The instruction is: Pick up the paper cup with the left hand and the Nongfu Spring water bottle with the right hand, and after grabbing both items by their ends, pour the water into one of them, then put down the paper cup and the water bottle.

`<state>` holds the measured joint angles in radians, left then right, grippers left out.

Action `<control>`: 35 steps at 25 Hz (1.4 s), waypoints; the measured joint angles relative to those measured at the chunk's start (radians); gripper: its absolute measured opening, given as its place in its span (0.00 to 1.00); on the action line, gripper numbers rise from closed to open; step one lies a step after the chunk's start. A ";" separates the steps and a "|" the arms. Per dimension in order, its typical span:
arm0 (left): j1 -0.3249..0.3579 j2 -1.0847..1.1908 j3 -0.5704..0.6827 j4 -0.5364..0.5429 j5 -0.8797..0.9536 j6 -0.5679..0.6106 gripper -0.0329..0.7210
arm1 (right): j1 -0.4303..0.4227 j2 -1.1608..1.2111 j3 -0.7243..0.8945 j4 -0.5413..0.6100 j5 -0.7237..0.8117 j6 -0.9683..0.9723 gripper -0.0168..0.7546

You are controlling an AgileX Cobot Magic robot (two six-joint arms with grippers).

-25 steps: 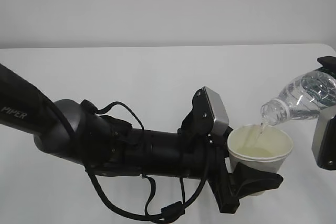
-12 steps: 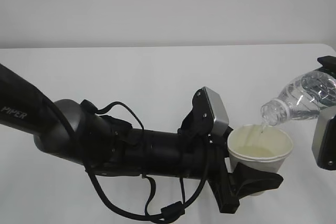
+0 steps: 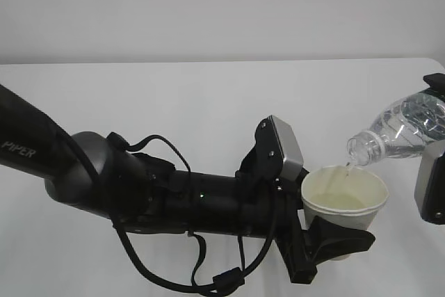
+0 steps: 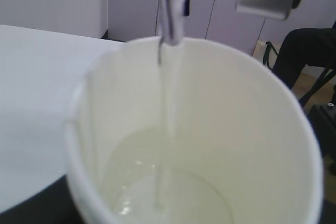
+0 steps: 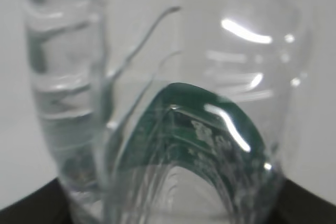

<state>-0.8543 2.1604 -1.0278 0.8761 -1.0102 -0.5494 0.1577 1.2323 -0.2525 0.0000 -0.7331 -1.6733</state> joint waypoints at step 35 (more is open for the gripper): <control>0.000 0.000 0.000 0.002 0.000 0.000 0.64 | 0.000 0.000 0.000 0.000 -0.009 -0.002 0.61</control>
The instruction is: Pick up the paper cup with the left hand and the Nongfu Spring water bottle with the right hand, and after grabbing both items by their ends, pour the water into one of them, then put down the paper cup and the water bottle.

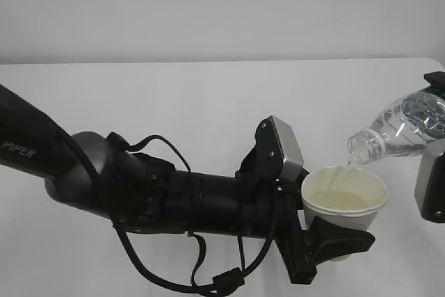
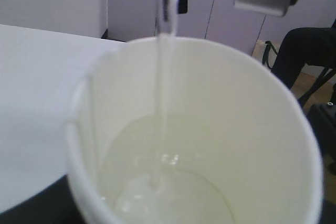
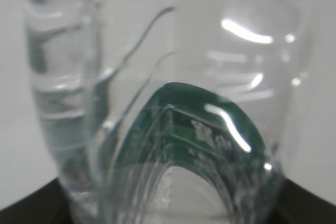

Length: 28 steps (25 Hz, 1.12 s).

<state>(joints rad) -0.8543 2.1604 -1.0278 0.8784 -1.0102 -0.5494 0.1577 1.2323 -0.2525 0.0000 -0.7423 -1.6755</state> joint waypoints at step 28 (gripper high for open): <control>0.000 0.000 0.000 0.000 0.002 0.000 0.63 | 0.000 0.000 -0.002 0.000 -0.007 0.000 0.61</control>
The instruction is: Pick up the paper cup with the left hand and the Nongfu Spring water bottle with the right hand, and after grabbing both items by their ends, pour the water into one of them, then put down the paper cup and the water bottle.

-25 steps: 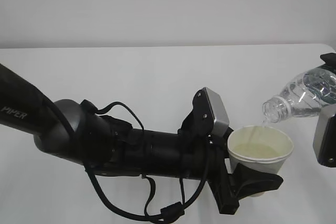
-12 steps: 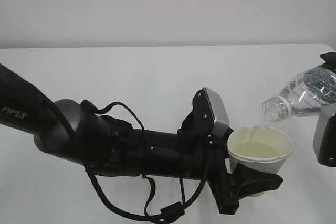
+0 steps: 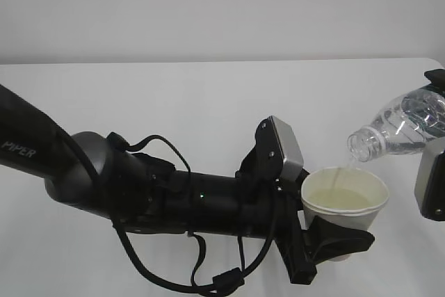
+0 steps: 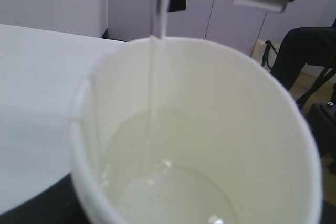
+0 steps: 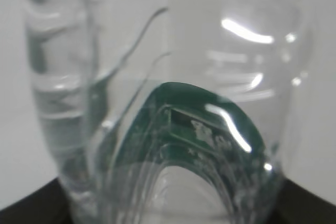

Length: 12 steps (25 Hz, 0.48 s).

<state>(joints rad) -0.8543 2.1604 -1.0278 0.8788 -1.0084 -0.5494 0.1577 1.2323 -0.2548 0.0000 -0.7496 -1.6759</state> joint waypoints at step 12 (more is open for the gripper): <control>0.000 0.000 0.000 0.000 0.000 0.000 0.63 | 0.000 0.000 0.000 0.000 0.000 0.013 0.61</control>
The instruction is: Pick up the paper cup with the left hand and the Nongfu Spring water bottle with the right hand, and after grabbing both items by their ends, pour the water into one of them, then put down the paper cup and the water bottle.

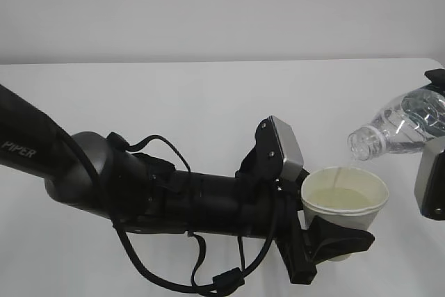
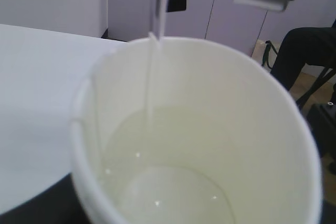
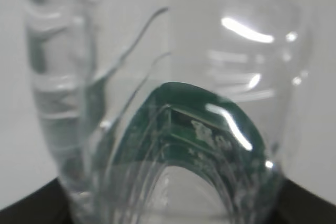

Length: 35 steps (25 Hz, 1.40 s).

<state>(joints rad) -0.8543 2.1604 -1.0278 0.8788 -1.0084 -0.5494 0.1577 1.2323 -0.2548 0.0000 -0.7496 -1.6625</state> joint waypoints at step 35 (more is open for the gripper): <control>0.000 0.000 0.000 -0.054 -0.015 0.000 0.62 | 0.000 0.000 0.000 0.012 -0.056 0.789 0.61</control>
<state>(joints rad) -0.8543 2.1604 -1.0278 0.8249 -1.0231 -0.5494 0.1577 1.2323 -0.2548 0.0118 -0.8058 -0.8732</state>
